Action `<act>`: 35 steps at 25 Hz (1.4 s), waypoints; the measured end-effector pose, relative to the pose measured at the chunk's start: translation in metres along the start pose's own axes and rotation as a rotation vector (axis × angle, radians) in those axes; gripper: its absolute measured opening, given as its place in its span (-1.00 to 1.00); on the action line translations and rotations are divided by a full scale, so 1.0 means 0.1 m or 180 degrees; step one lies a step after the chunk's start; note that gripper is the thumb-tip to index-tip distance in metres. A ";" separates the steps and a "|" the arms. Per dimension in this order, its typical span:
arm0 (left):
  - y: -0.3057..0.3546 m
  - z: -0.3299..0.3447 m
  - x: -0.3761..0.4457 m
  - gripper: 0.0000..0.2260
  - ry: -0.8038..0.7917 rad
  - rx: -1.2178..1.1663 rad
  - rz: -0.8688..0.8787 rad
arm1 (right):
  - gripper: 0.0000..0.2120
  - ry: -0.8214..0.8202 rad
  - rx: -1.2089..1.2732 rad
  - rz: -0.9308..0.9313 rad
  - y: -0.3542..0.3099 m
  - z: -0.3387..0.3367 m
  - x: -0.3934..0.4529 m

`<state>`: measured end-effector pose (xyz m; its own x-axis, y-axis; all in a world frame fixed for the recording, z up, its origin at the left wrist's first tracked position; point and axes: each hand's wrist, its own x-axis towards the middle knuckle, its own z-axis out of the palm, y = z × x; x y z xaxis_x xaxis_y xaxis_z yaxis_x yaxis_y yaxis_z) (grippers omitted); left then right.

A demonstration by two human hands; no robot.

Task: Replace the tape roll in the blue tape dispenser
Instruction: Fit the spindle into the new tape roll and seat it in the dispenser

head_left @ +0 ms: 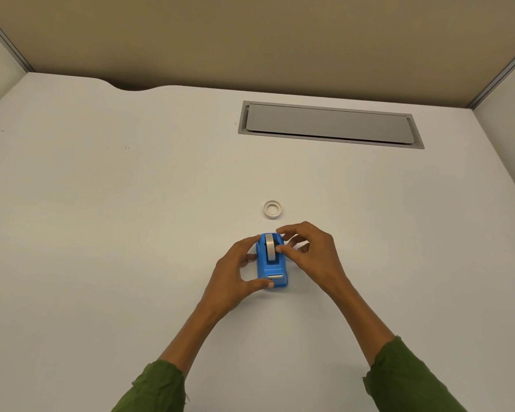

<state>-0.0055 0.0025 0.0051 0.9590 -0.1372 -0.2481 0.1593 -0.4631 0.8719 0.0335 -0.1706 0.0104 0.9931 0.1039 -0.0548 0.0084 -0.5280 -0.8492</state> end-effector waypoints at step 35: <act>0.03 0.00 0.21 -0.49 0.0236 -0.0080 0.0187 | -0.69 -0.0436 0.0144 -0.0232 0.02 -0.07 0.07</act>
<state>0.0147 -0.0018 0.0021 0.9814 -0.0979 -0.1652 0.1073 -0.4340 0.8945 0.0409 -0.1769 0.0117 0.9647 0.2561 -0.0605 0.0716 -0.4766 -0.8762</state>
